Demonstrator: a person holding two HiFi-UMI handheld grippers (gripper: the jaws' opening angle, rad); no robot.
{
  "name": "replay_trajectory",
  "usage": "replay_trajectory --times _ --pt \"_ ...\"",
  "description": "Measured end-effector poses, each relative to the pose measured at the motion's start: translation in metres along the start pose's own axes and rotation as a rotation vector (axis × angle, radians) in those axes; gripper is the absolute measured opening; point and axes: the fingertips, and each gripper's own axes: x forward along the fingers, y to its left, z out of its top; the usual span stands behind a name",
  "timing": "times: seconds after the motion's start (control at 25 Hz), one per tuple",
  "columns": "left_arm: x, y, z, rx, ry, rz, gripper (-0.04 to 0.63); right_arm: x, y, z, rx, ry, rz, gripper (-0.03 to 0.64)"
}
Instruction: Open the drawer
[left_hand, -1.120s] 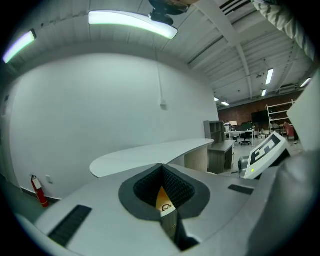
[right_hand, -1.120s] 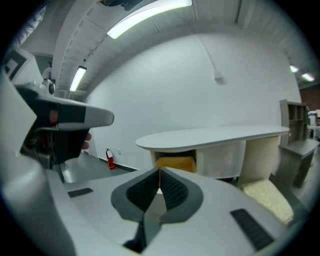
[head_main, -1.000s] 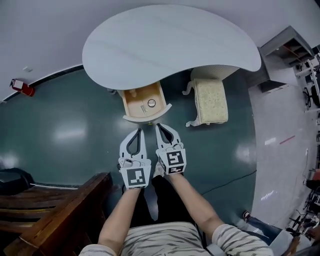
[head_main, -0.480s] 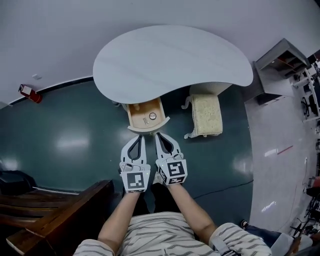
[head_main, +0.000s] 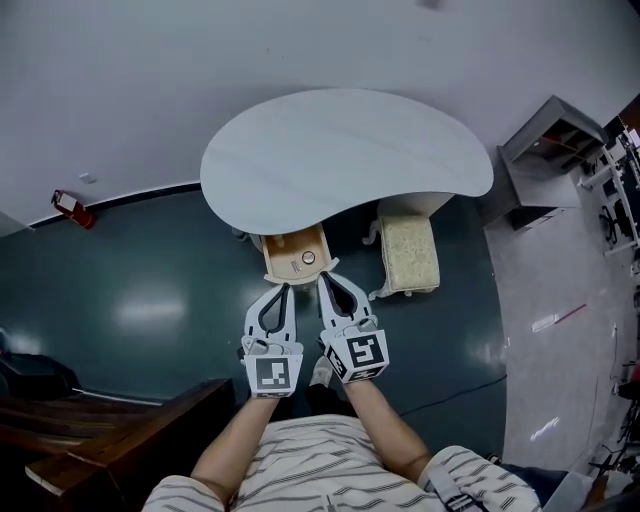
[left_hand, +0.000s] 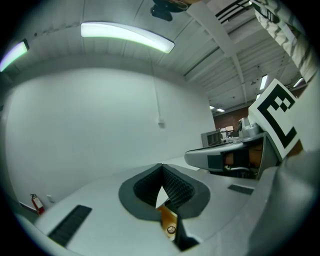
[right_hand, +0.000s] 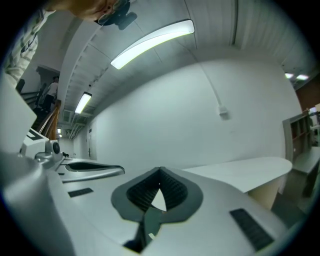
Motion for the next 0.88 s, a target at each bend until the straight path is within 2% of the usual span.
replay_trajectory --times 0.2,0.48,0.88 --pt "-0.008 0.006 0.028 -0.047 -0.019 0.001 0.005 -0.006 0.015 0.026 -0.037 -0.007 0.050 0.014" --pt "-0.029 0.002 0.054 -0.041 -0.053 -0.026 0.005 -0.028 0.023 0.050 -0.039 -0.038 0.017 0.014" --pt "-0.041 0.012 0.077 -0.068 -0.092 -0.035 0.005 -0.039 0.047 0.081 -0.074 -0.093 0.029 0.013"
